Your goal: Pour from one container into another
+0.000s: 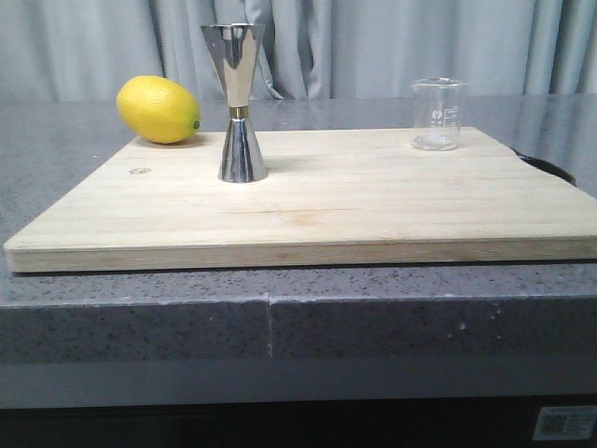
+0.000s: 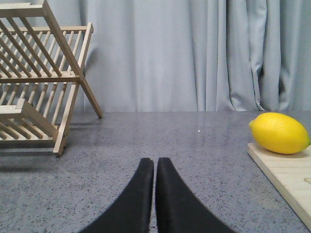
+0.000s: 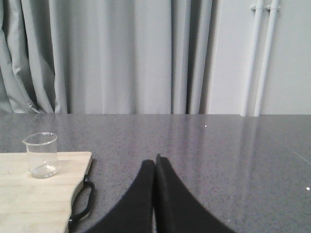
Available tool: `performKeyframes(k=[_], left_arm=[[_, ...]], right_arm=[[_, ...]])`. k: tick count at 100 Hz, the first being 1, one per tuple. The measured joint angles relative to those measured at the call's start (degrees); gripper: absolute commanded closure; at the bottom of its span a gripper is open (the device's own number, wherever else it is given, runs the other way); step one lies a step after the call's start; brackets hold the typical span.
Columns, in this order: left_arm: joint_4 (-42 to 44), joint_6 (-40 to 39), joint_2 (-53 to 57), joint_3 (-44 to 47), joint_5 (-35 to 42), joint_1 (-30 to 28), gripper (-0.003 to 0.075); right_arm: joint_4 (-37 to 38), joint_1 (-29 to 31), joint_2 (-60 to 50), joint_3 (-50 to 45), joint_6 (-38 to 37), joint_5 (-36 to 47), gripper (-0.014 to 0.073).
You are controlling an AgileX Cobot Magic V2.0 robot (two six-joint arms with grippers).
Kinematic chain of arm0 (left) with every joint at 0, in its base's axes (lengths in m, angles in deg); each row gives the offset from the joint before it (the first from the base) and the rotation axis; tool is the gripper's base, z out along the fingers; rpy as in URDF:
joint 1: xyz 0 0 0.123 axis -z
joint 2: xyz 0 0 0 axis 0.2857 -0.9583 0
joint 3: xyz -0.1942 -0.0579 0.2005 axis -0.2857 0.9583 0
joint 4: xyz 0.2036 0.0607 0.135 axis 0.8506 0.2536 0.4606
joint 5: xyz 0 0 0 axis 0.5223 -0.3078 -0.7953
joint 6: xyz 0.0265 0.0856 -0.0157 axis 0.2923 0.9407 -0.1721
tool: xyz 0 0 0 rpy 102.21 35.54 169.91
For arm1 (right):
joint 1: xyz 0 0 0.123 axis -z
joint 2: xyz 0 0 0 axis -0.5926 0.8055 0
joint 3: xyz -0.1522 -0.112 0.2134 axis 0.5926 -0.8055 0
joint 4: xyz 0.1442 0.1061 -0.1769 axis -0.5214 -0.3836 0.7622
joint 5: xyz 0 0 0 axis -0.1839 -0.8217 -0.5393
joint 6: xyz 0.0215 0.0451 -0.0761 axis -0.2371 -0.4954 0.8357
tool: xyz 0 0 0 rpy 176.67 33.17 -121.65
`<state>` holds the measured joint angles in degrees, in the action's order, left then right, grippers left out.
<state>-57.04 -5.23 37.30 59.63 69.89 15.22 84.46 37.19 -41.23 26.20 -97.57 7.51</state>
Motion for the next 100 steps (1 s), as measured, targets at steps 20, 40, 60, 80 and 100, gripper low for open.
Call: performKeyframes(k=[20,40,60,80,100], left_arm=[[0.0,0.0,0.0,0.0,0.0,0.0,0.0739],[0.1,0.0,0.0,0.0,0.0,0.0,0.0739],[0.1,0.0,0.0,0.0,0.0,0.0,0.0739],[0.1,0.0,0.0,0.0,0.0,0.0,0.0739],[0.1,0.0,0.0,0.0,0.0,0.0,0.0739]], right_arm=[[9.8,0.0,0.0,0.0,-8.7,3.1,0.0662],[8.2,0.0,0.0,0.0,-8.5,3.6,0.0662],[-12.1,0.0,0.0,-0.8,12.9,3.7,0.0662],[-24.9,0.0,0.0,-4.8,25.1,7.4,0.0662],[-26.2,0.0,0.0,-9.5,26.2,10.6,0.0662]])
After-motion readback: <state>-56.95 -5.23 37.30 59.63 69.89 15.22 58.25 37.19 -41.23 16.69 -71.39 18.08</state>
